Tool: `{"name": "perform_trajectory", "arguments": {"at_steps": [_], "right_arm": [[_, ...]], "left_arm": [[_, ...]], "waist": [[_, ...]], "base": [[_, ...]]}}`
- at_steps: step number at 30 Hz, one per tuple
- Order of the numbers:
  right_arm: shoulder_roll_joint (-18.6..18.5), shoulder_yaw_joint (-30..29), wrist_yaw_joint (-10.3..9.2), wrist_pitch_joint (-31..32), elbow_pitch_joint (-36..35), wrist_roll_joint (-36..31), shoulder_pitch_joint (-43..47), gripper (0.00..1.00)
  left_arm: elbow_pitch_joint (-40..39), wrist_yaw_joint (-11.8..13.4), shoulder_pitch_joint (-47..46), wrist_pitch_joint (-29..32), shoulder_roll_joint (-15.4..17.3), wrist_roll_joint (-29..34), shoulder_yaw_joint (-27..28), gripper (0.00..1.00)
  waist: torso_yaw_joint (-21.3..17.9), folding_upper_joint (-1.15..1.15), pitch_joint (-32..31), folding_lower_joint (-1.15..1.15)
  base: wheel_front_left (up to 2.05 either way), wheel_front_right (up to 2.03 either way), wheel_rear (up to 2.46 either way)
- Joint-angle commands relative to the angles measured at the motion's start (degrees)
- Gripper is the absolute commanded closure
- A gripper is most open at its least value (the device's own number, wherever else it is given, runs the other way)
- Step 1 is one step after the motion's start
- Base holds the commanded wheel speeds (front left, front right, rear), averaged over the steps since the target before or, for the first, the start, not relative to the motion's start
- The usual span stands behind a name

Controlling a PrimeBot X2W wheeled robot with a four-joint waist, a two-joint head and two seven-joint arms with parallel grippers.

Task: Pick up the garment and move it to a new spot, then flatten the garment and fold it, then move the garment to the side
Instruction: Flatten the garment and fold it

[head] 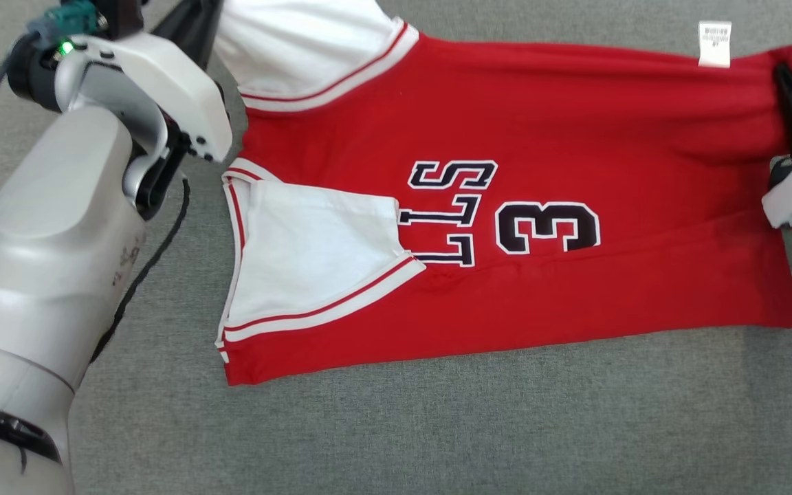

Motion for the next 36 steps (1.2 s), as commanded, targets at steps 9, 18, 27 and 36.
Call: {"name": "perform_trajectory", "arguments": {"at_steps": [9, 18, 27, 36], "right_arm": [[-3.02, 1.87, -0.04, -2.26, -3.16, 5.26, 6.32, 1.0], [-7.82, 5.58, -0.03, -3.13, -10.51, 6.87, 14.15, 1.0], [-11.62, 9.08, -0.03, -2.53, -14.18, 8.06, 19.52, 1.0], [-14.24, 13.03, -0.03, -0.67, -17.04, 8.91, 21.61, 1.0]], "left_arm": [[-3.02, -0.77, 5.56, 2.27, 2.31, -1.32, -3.26, 1.0], [-16.9, -0.85, 16.11, 9.36, 8.4, -5.56, -6.58, 1.0], [-33.34, 1.85, 25.68, 18.01, 16.31, -9.37, -8.22, 1.0], [-44.17, 4.07, 32.28, 24.66, 21.23, -13.02, -10.11, 1.0]], "waist": [[1.39, 0.0, -6.18, 0.0], [2.74, 0.0, -11.37, 0.0], [2.55, 0.0, -13.19, 0.0], [1.73, 0.0, -13.39, 0.0]], "base": [[0.0, 0.0, 0.0], [0.0, 0.0, 0.0], [0.0, 0.0, 0.0], [0.0, 0.0, 0.0]]}}
